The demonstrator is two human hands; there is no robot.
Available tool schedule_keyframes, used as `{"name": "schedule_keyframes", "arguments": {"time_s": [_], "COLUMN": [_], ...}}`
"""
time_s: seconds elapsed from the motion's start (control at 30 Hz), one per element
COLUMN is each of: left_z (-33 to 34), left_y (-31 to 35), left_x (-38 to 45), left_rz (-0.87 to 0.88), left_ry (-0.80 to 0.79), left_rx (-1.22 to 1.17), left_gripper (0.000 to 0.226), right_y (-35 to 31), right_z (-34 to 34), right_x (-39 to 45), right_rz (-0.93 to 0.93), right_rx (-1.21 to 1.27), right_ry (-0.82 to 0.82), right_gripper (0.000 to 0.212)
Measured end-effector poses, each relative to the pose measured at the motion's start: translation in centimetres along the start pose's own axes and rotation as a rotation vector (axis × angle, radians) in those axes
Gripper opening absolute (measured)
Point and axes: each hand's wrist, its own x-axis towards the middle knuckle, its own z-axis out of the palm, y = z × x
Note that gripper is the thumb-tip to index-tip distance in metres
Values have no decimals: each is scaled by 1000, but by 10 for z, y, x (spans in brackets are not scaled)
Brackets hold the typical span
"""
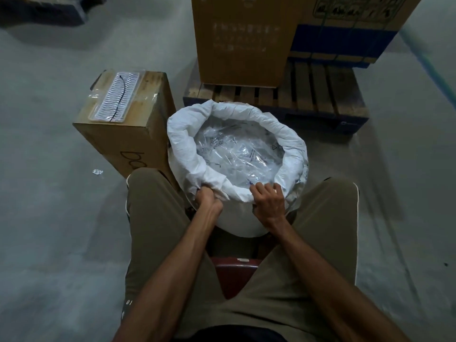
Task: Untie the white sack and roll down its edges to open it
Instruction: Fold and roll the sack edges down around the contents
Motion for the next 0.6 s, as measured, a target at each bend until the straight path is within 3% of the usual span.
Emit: {"name": "schedule_keyframes", "arguments": {"time_s": [0.1, 0.2, 0.27, 0.33, 0.4, 0.5, 0.53, 0.6], "left_z": [-4, -6, -7, -7, -8, -9, -11, -17], "left_y": [3, 4, 4, 7, 12, 17, 18, 16], "left_x": [22, 14, 7, 2, 6, 9, 11, 15], "left_rz": [-63, -60, -85, -81, -70, 40, 80, 138], "left_ry": [12, 78, -18, -100, -126, -86, -36, 113], "left_rx": [-172, -201, -253, -229, -164, 7, 104, 316], "left_gripper": [54, 50, 49, 46, 40, 35, 43, 93], "right_y": [-5, -13, -18, -25, -36, -55, -61, -72], "right_z": [-11, -22, -24, -22, -21, -15, -10, 5], "right_x": [-4, -1, 14, 34, 46, 48, 45, 35], "right_rz": [85, 102, 41, 2, 54, 102, 81, 15], "right_rx": [147, 292, 293, 319, 347, 261, 201, 98], "right_ry": [-160, -269, -380, -476, -433, -323, -285, -213], "right_gripper": [62, 82, 88, 69, 37, 29, 29, 33]}}
